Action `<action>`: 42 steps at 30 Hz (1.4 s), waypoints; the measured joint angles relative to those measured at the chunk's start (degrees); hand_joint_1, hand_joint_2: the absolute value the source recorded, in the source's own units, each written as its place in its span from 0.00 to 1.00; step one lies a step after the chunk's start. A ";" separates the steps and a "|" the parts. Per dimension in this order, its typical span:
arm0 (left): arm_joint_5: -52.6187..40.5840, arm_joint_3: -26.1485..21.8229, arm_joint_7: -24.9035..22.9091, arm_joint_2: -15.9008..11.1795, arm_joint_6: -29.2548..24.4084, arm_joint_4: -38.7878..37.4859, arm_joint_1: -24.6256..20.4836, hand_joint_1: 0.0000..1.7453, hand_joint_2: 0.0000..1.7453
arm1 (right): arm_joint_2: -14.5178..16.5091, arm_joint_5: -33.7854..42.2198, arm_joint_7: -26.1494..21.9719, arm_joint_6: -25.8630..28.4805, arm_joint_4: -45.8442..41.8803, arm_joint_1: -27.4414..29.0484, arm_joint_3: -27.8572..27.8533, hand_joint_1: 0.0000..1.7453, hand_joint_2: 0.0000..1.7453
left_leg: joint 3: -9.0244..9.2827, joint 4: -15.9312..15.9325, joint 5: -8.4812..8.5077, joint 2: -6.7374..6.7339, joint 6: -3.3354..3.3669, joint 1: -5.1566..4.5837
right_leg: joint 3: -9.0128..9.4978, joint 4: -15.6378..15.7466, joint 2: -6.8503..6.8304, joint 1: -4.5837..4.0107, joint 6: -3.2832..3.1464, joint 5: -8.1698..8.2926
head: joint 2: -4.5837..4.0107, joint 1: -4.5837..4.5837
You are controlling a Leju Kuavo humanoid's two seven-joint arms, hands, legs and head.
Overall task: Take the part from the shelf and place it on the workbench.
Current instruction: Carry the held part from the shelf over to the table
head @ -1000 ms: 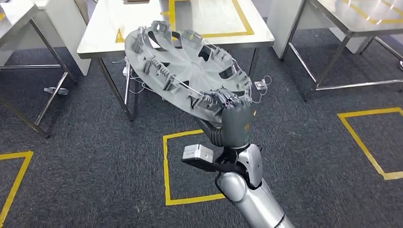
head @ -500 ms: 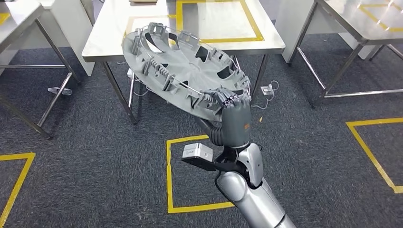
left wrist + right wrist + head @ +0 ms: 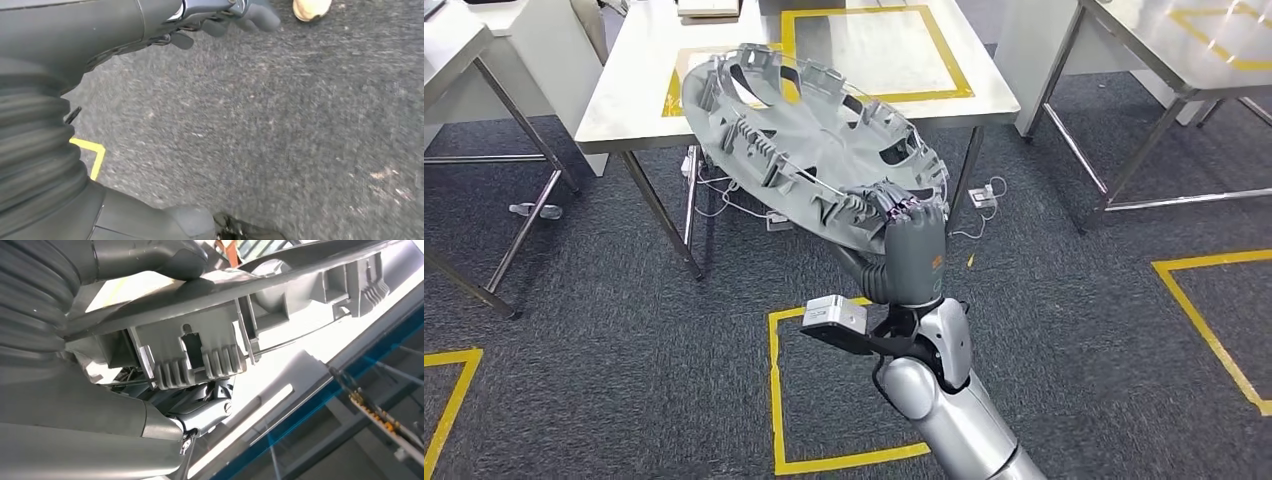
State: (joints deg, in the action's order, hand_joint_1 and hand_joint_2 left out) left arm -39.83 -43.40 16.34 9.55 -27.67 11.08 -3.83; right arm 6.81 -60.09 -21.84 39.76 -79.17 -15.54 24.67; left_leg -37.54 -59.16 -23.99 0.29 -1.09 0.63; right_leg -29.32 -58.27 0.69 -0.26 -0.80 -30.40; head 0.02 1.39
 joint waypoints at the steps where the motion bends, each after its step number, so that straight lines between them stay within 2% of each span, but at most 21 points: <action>1: 0.01 -0.01 0.01 0.01 0.00 0.02 -0.02 0.00 1.00 | 0.01 -0.02 0.04 0.01 0.00 -0.08 0.00 1.00 1.00 | 0.28 0.00 -0.07 0.05 0.46 0.01 | 0.04 -0.04 0.02 -0.01 0.27 -0.13 | 0.00 0.03; 3: 0.01 -0.03 0.09 0.01 0.00 0.07 -0.04 0.00 1.00 | 0.02 -0.07 0.15 -0.02 0.00 -0.16 0.04 1.00 1.00 | 0.98 0.18 -0.37 0.14 1.19 0.18 | -0.94 -2.41 -0.12 0.10 0.78 -0.15 | 0.00 0.10; 5: -0.05 -0.03 0.19 0.02 0.03 0.10 -0.18 0.00 1.00 | 0.03 -0.19 0.15 -0.05 0.00 -0.25 0.15 1.00 1.00 | 1.78 0.32 -0.95 0.19 1.72 0.30 | -4.85 -8.72 -0.34 0.33 1.43 -1.14 | 0.00 0.27; 7: -0.12 -0.03 0.22 0.04 0.10 0.10 -0.22 0.00 1.00 | 0.02 -0.34 0.16 -0.04 0.00 -0.28 0.21 1.00 1.00 | 2.55 0.32 -1.77 0.21 1.90 0.32 | -9.83 -15.37 -0.39 0.55 1.95 -3.82 | 0.00 0.36; 9: -0.17 -0.03 0.26 0.03 0.15 0.09 -0.12 0.00 1.00 | -0.02 -0.45 0.30 -0.04 0.01 -0.24 0.21 1.00 1.00 | 3.75 0.31 -2.79 0.30 1.77 0.33 | -12.34 -16.40 -0.42 0.75 2.11 -4.57 | 0.00 0.42; 10: -0.20 -0.03 0.31 0.03 0.16 0.09 -0.10 0.00 1.00 | -0.04 -0.46 0.37 -0.04 0.02 -0.23 0.21 1.00 1.00 | 4.50 0.31 -3.34 0.36 1.63 0.33 | -12.18 -14.11 -0.43 0.82 2.07 -2.99 | 0.00 0.45; 12: -0.27 -0.03 0.48 0.04 0.20 0.09 -0.16 0.00 1.00 | -0.08 -0.52 0.36 -0.04 0.03 -0.23 0.24 1.00 1.00 | 5.95 0.24 -4.46 0.42 1.22 0.28 | -10.24 -6.46 -0.55 0.82 1.76 2.71 | 0.00 0.47; 14: -0.31 -0.03 0.63 0.03 0.30 0.10 -0.29 0.00 1.00 | -0.09 -0.59 0.36 -0.05 0.07 -0.27 0.31 1.00 1.00 | 6.71 0.37 -5.45 0.47 0.55 0.14 | -8.69 -1.40 -0.68 0.56 1.23 5.98 | 0.00 0.46; 17: -0.32 -0.03 0.83 0.02 0.35 0.13 -0.33 0.00 1.00 | -0.10 -0.50 0.55 -0.04 0.18 -0.29 0.36 1.00 1.00 | 7.57 0.17 -5.90 0.43 -0.67 0.12 | -7.49 -0.28 -0.44 0.46 0.10 6.05 | 0.00 0.39; 19: -0.31 -0.03 0.99 0.02 0.33 0.13 -0.37 0.00 1.00 | -0.10 -0.31 0.63 -0.04 0.26 -0.30 0.36 1.00 1.00 | 6.79 -2.48 -7.02 0.17 -1.18 0.24 | -6.39 -0.10 -0.20 0.52 -0.82 5.69 | 0.00 0.26; 23: -0.30 -0.03 0.87 0.03 0.19 0.09 -0.30 0.00 1.00 | -0.14 0.10 0.78 -0.02 0.51 -0.30 0.36 1.00 1.00 | -1.13 -14.59 -11.52 0.02 -1.66 0.28 | -4.93 -0.08 0.92 0.34 -1.50 4.47 | 0.00 0.10; 24: -0.32 -0.03 0.76 0.04 0.16 0.07 -0.22 0.00 1.00 | -0.19 0.13 0.93 -0.02 0.59 -0.26 0.36 1.00 1.00 | -2.14 -15.01 -11.07 0.02 -1.63 0.28 | -4.52 -0.11 1.46 0.31 -1.46 4.12 | 0.00 0.10; 25: -0.38 -0.03 0.67 0.04 0.16 0.05 -0.17 0.00 1.00 | -0.23 0.12 1.10 -0.02 0.64 -0.21 0.36 1.00 1.00 | -2.15 -13.32 -9.32 0.09 -1.54 0.28 | -4.01 -0.15 2.05 0.31 -1.37 3.75 | 0.00 0.11; 27: -0.57 -0.03 0.63 0.01 0.20 0.04 -0.06 0.00 1.00 | -0.31 -0.03 1.25 -0.02 0.65 -0.02 0.33 1.00 1.00 | -0.38 -6.15 -3.70 0.99 -1.18 0.29 | -2.92 -0.28 3.04 0.33 -1.08 2.87 | 0.00 0.09; 29: -0.75 -0.03 0.72 -0.02 0.33 0.04 -0.07 0.00 1.00 | -0.33 -0.34 0.94 0.04 0.55 0.37 0.14 1.00 1.00 | 1.13 -0.87 -1.30 1.92 -0.66 0.22 | -2.48 -0.46 3.75 0.34 -0.55 2.08 | 0.00 0.00; 32: -1.01 -0.04 1.11 0.03 0.46 0.07 -0.23 0.00 1.00 | -0.37 -0.62 0.33 0.11 0.06 1.14 -0.43 1.00 1.00 | 2.00 0.05 -1.53 1.83 0.23 0.14 | -2.40 -0.33 4.41 0.44 0.59 1.21 | 0.00 -0.08; 34: -1.11 -0.06 1.28 0.09 0.46 0.13 -0.27 0.00 1.00 | -0.37 -0.84 0.13 0.09 -0.30 1.46 -0.72 1.00 1.00 | 2.80 0.43 -1.65 1.47 1.01 0.42 | -2.92 -2.08 3.01 0.35 1.33 0.19 | 0.00 0.22; 36: -1.15 -0.06 1.33 0.09 0.46 0.17 -0.28 0.00 1.00 | -0.36 -1.08 -0.02 0.05 -0.49 1.57 -0.79 1.00 1.00 | 3.60 0.64 -2.17 1.08 1.63 0.50 | -6.28 -8.25 0.81 0.42 2.04 -2.16 | 0.00 0.62; 38: -1.11 -0.07 1.33 0.08 0.46 0.16 -0.20 0.00 1.00 | -0.37 -1.14 -0.11 0.04 -0.50 1.62 -0.81 1.00 1.00 | 4.20 0.59 -2.89 0.76 1.75 0.48 | -11.05 -15.18 -0.01 0.71 2.52 -3.79 | 0.00 0.72; 40: -1.04 -0.08 1.30 0.07 0.46 0.14 -0.16 0.00 1.00 | -0.38 -1.14 -0.04 0.04 -0.50 1.66 -0.87 1.00 1.00 | 5.08 0.50 -3.72 0.63 1.58 0.49 | -12.63 -15.24 -0.21 0.96 2.66 -1.37 | 0.00 0.77; 42: -1.02 -0.08 1.25 0.09 0.46 0.12 -0.17 0.00 1.00 | -0.38 -1.14 -0.01 0.03 -0.50 1.64 -0.91 1.00 1.00 | 6.20 0.48 -4.62 0.59 1.28 0.49 | -10.19 -7.90 -0.48 1.03 2.40 3.80 | 0.00 0.82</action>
State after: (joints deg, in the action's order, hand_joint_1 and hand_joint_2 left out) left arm -40.85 -43.47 17.59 9.64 -27.21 11.20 -3.99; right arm 6.43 -61.23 -21.85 39.78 -79.67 -13.90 23.76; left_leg -31.35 -58.68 -28.61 0.88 0.19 1.12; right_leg -39.51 -66.17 0.21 0.77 1.60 -26.61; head 0.02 2.21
